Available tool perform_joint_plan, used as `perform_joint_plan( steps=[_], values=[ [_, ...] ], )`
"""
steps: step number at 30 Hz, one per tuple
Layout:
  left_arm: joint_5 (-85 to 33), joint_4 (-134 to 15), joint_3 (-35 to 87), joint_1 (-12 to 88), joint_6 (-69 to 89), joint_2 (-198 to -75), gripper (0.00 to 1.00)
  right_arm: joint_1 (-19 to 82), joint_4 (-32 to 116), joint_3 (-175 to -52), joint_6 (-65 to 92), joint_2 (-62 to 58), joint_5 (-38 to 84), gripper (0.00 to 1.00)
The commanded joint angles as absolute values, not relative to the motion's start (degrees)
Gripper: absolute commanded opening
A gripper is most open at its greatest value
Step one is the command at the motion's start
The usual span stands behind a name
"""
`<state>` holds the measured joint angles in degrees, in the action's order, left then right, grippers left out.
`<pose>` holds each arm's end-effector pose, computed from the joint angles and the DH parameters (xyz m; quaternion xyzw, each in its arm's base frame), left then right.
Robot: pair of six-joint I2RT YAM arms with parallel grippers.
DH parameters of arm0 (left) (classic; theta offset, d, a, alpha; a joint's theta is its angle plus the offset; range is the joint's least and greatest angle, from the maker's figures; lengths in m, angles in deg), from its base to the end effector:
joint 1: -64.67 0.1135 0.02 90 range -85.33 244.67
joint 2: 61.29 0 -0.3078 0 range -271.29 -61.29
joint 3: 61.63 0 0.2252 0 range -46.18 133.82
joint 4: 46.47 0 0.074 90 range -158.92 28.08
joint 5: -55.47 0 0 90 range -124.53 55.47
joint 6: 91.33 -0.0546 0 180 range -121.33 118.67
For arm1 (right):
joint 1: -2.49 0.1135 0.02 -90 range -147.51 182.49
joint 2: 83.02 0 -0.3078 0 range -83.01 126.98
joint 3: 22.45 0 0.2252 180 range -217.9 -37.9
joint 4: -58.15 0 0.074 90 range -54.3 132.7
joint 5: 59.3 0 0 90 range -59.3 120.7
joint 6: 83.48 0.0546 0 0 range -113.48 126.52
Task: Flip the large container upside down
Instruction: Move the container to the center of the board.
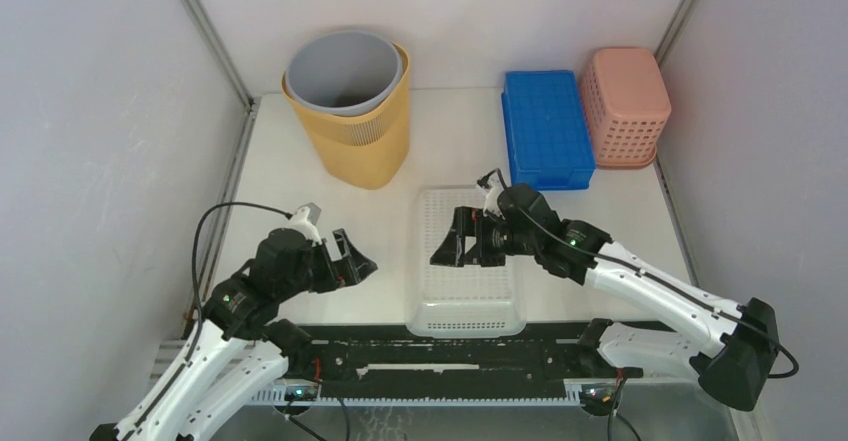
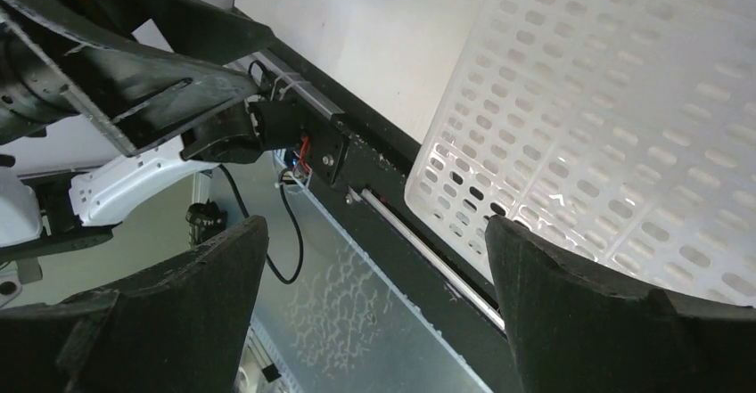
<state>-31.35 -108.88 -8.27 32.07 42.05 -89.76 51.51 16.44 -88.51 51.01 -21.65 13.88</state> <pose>0.0452 -0.0325 0.2767 -0.0720 0.8938 -0.2917 0.3330 0.1178 0.1597 0.3261 -0.1002 0.8821 0.4111 0.2070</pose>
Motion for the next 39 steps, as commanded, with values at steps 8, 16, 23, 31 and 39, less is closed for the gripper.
perform_joint_plan(
  steps=[8, 16, 23, 31, 39],
  values=[
    [-22.21, -105.86, -9.09, 32.06, 37.54, -89.38, 1.0, 53.81, 12.95, -83.72, 50.33, -24.34, 13.53, 1.0],
    [-24.05, -107.71, -7.98, 32.06, 37.52, -88.26, 1.0, 59.67, 9.23, -80.49, 54.16, -29.3, 25.58, 1.0],
    [-26.27, -108.31, -8.7, 32.06, 41.57, -84.25, 1.0, 68.63, 7.82, -77.43, 63.42, -32.41, 39.98, 1.0],
    [-28.41, -108.24, -11.17, 32.0, 48.35, -78.25, 1.0, 74.69, 10.85, -73.17, 65.78, -30.63, 43.62, 1.0],
    [-30.04, -109.55, -11.16, 32.06, 49.55, -77.4, 1.0, 81.26, 11.51, -72.09, 70.08, -28.03, 47.81, 1.0]
  ],
)
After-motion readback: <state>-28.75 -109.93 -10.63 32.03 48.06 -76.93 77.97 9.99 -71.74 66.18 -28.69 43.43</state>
